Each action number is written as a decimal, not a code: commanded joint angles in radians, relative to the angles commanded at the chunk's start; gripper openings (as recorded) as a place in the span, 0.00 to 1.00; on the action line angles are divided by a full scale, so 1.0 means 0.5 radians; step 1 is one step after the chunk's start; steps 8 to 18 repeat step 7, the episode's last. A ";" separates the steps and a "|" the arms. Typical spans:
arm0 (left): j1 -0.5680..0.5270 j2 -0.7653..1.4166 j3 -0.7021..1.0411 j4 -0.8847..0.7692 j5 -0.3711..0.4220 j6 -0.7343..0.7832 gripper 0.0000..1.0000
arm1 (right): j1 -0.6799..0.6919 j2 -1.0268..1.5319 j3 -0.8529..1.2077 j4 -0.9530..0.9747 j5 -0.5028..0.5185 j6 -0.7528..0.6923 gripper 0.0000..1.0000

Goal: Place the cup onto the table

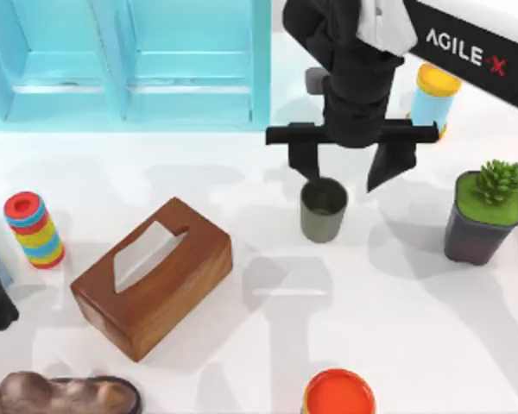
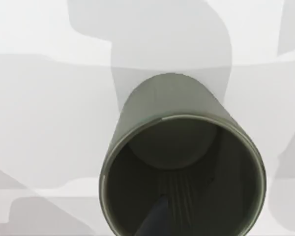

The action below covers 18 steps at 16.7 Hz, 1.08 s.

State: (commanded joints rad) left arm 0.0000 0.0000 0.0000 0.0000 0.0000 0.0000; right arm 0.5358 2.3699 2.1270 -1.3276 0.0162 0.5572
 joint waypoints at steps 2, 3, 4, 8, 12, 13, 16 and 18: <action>0.000 0.000 0.000 0.000 0.000 0.000 1.00 | 0.000 0.000 0.000 0.000 0.000 0.000 1.00; 0.000 0.000 0.000 0.000 0.000 0.000 1.00 | 0.000 0.000 0.000 0.000 0.000 0.000 1.00; 0.000 0.000 0.000 0.000 0.000 0.000 1.00 | 0.000 0.000 0.000 0.000 0.000 0.000 1.00; 0.000 0.000 0.000 0.000 0.000 0.000 1.00 | 0.000 0.000 0.000 0.000 0.000 0.000 1.00; 0.000 0.000 0.000 0.000 0.000 0.000 1.00 | 0.000 0.000 0.000 0.000 0.000 0.000 1.00; 0.000 0.000 0.000 0.000 0.000 0.000 1.00 | 0.000 0.000 0.000 0.000 0.000 0.000 1.00; 0.000 0.000 0.000 0.000 0.000 0.000 1.00 | 0.000 0.000 0.000 0.000 0.000 0.000 1.00; 0.000 0.000 0.000 0.000 0.000 0.000 1.00 | 0.000 0.000 0.000 0.000 0.000 0.000 1.00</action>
